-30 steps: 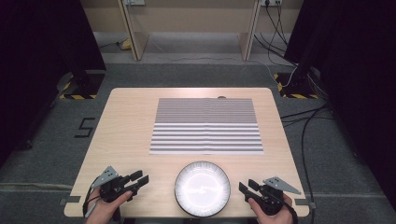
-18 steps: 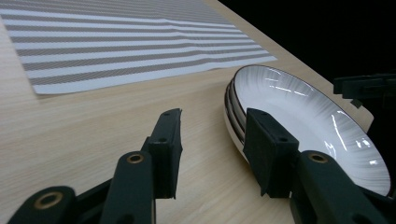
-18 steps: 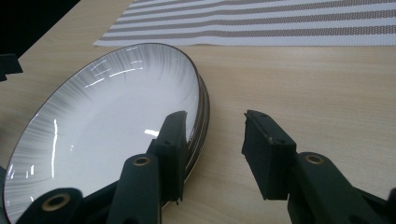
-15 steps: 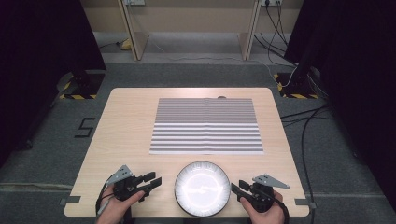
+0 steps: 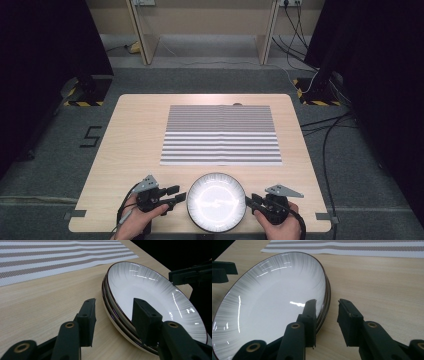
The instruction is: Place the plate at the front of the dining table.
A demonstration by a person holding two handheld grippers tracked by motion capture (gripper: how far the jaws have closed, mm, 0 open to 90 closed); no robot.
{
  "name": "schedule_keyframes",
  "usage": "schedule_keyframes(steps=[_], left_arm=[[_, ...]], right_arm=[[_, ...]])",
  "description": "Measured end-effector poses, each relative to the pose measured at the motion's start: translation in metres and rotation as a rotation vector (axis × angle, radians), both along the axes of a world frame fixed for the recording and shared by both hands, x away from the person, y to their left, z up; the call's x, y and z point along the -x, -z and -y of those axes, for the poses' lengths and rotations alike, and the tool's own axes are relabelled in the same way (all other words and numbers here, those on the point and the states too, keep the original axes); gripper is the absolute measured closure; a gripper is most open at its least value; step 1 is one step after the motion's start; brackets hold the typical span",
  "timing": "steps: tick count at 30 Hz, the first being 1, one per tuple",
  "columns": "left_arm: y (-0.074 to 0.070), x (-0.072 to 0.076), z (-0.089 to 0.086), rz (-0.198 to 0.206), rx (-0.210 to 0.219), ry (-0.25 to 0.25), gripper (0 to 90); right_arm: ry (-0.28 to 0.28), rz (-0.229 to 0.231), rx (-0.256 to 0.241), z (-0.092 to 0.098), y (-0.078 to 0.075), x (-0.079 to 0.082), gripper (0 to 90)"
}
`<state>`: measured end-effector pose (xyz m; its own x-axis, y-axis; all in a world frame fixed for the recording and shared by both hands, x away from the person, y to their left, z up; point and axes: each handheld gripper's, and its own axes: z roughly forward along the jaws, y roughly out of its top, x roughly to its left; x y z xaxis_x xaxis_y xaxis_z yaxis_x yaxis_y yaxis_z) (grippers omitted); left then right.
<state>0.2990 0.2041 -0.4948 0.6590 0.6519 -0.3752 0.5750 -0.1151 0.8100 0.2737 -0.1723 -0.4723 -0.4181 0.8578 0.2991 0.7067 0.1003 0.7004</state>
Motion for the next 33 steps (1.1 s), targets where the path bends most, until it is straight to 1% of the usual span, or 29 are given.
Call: schedule_keyframes(steps=[5,6,7,11,15,17,18,19,20,23,25,26,29,30,31,33], left_arm=[[0.001,-0.002,0.002,-0.026,0.004,0.003,53.8],[0.001,-0.002,0.002,-0.026,0.004,0.003,53.9],[0.001,-0.003,0.002,-0.031,-0.004,0.006,53.8],[0.001,-0.004,0.003,-0.039,-0.012,0.013,54.2],[0.0,-0.004,0.005,-0.037,-0.022,0.021,57.0],[-0.001,-0.004,0.005,-0.028,-0.025,0.028,58.7],[-0.002,-0.003,0.006,-0.029,-0.025,0.026,58.7],[-0.003,-0.003,0.006,-0.032,-0.027,0.027,58.8],[-0.003,-0.004,0.006,-0.036,-0.031,0.03,58.7],[-0.003,-0.005,0.008,-0.054,-0.039,0.035,58.7],[-0.003,-0.006,0.01,-0.064,-0.037,0.042,59.1],[-0.004,-0.007,0.011,-0.076,-0.042,0.047,59.4],[-0.004,-0.008,0.013,-0.093,-0.054,0.052,62.0],[-0.003,-0.008,0.013,-0.096,-0.057,0.054,63.1],[-0.003,-0.008,0.013,-0.1,-0.054,0.058,63.6],[-0.003,-0.008,0.014,-0.107,-0.05,0.059,66.1]], right_arm=[[-0.016,-0.028,0.009,-0.004,0.001,-0.002,70.8],[-0.016,-0.028,0.009,-0.004,0.001,-0.002,70.8],[-0.027,-0.039,0.014,-0.005,0.002,-0.002,71.5],[-0.042,-0.039,0.018,-0.009,0.0,-0.003,72.6],[-0.055,-0.046,0.027,-0.01,0.0,-0.003,75.0],[-0.048,-0.056,0.041,-0.011,-0.001,-0.003,79.0],[-0.048,-0.056,0.041,-0.011,-0.001,-0.003,79.0],[-0.042,-0.061,0.031,-0.01,-0.001,-0.003,79.7],[-0.041,-0.067,0.023,-0.009,-0.002,-0.004,79.9],[-0.044,-0.076,0.027,-0.009,-0.002,-0.005,80.0],[-0.044,-0.093,0.026,-0.009,-0.004,-0.006,80.0],[-0.043,-0.103,0.029,-0.01,-0.005,-0.007,80.2],[-0.039,-0.131,0.036,-0.011,-0.008,-0.009,81.2],[-0.032,-0.144,0.033,-0.011,-0.009,-0.01,82.2],[-0.032,-0.147,0.031,-0.011,-0.01,-0.01,83.3],[-0.052,-0.144,0.043,-0.01,-0.015,-0.012,89.0]])
